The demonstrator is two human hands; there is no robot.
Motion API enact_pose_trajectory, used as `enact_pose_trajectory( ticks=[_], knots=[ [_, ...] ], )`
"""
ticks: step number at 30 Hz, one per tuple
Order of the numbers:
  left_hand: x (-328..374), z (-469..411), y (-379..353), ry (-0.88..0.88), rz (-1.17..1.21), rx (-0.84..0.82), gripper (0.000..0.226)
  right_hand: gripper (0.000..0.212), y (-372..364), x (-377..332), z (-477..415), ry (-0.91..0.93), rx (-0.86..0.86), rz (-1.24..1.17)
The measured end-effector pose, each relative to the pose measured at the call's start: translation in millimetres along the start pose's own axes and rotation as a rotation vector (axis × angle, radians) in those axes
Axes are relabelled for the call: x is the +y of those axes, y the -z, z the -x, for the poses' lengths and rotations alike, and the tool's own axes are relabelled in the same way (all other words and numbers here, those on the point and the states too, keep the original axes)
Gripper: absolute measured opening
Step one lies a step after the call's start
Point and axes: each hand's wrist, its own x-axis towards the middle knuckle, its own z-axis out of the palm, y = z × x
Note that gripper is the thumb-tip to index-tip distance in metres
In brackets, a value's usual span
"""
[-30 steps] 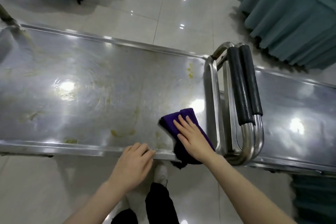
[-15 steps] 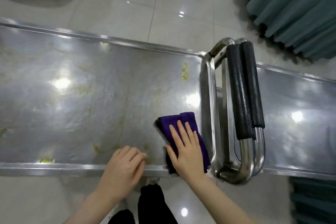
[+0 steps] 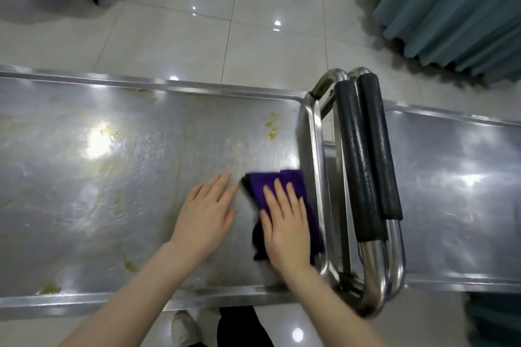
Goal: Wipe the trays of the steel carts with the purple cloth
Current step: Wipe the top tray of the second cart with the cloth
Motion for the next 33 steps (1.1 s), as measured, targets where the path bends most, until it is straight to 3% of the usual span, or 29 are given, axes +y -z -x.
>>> enact_pose_trajectory(
  ticks=[2, 5, 11, 14, 17, 24, 26, 31, 33],
  knots=[
    [2.2, -8.5, 0.1, 0.010, -0.009, -0.047, 0.052, 0.052, -2.4, -1.4, 38.1, -0.009, -0.028, -0.014],
    [0.8, -11.4, -0.7, 0.040, -0.028, -0.073, 0.053, 0.051, 0.2, -0.9, 19.0, -0.032, -0.054, -0.008],
    [1.8, -16.3, -0.7, 0.046, -0.081, -0.074, 0.046, 0.051, 21.4, 5.9, -158.8, -0.268, 0.053, -0.107],
    [0.5, -18.9, -5.1, 0.042, -0.115, -0.030, 0.042, 0.050, 27.6, 10.0, -225.7, -0.221, 0.003, -0.107],
    [1.9, -18.0, -4.6, 0.035, -0.132, -0.021, 0.043, 0.050, 24.5, 7.8, -214.5, -0.099, -0.004, -0.050],
    [-4.8, -18.7, 2.9, 0.013, -0.100, -0.049, 0.043, 0.052, 6.2, -8.5, -60.9, 0.192, -0.094, -0.064],
    [-5.4, -20.3, 5.8, 0.015, -0.105, -0.038, 0.041, 0.051, 12.5, 0.8, -85.7, 0.220, -0.111, -0.057],
    [-1.1, -22.9, 13.3, 0.022, -0.077, -0.060, 0.047, 0.050, 24.1, 5.1, -203.5, -0.048, -0.044, -0.001],
    [-3.6, -22.0, 15.8, 0.012, -0.052, -0.036, 0.045, 0.051, 22.8, -6.8, -229.3, -0.044, -0.056, 0.012]
  ],
)
